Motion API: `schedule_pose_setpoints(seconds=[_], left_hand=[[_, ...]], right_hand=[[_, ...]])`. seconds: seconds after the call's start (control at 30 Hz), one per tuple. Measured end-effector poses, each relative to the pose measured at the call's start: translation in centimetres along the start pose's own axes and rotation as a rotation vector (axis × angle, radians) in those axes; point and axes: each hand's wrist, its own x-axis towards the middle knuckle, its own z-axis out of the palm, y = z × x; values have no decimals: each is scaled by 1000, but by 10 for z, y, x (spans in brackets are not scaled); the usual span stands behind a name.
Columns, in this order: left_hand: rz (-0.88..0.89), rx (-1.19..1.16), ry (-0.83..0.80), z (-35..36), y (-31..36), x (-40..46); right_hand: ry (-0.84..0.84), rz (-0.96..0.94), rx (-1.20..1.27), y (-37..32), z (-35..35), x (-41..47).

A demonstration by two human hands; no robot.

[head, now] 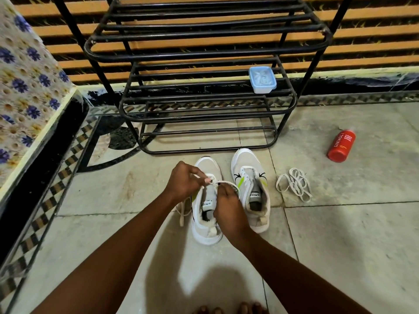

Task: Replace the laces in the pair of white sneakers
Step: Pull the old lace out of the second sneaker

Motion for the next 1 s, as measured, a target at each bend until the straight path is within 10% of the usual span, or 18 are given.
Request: schedule_pose_setpoints(seconds=[0.37, 0.57, 0.8, 1.0], left_hand=[[268, 415, 212, 1, 20, 5], [-17, -777, 388, -22, 26, 21], [596, 515, -146, -10, -4, 15], [708, 862, -93, -6, 9, 11]], right_hand=[[-55, -22, -198, -2, 1, 3], [-106, -54, -313, 2, 6, 5], [-95, -89, -434, 0, -2, 2], [-107, -78, -377, 1, 4, 5]])
